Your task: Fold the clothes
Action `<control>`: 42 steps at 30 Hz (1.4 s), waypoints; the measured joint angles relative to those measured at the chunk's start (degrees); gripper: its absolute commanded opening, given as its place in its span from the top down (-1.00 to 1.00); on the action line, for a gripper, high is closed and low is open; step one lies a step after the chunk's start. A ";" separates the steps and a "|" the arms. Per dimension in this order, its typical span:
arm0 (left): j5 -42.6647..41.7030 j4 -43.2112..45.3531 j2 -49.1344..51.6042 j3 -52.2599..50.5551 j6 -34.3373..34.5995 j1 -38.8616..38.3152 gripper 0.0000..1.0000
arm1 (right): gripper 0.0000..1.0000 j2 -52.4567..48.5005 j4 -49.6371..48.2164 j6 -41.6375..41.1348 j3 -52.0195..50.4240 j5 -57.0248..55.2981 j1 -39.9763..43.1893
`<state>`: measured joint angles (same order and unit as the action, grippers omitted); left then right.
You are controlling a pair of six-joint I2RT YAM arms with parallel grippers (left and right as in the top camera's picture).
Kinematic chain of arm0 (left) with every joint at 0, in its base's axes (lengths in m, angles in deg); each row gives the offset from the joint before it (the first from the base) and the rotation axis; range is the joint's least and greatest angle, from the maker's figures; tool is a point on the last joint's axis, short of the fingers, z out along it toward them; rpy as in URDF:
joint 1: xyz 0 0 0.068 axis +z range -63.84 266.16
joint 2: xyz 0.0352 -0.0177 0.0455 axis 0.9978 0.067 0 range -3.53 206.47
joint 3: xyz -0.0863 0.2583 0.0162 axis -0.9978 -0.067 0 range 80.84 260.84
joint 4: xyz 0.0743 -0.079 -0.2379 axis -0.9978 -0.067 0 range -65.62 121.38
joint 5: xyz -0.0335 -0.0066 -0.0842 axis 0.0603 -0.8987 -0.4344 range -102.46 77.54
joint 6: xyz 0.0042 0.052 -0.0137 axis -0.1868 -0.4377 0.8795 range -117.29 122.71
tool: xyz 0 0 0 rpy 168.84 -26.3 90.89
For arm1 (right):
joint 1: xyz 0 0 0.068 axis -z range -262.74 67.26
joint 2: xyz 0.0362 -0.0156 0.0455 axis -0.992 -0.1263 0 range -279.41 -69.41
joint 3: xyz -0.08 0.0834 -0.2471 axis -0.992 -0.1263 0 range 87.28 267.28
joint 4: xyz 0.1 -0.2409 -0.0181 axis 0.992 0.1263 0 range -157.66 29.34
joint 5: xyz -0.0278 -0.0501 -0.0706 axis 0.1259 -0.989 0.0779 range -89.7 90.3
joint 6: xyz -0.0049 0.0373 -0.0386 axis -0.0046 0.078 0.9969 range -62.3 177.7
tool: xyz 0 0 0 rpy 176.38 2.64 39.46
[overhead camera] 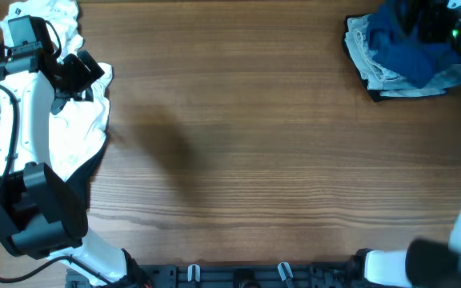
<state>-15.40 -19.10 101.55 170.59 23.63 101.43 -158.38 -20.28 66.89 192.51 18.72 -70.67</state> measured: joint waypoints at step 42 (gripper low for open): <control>-0.04 0.04 0.04 0.00 0.00 0.00 -1.00 | -0.99 51.15 -37.51 -12.41 -61.02 -4.57 -9.79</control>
<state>-15.44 -19.05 101.60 170.59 23.63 101.43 -107.23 -57.79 54.48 131.49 14.15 -80.46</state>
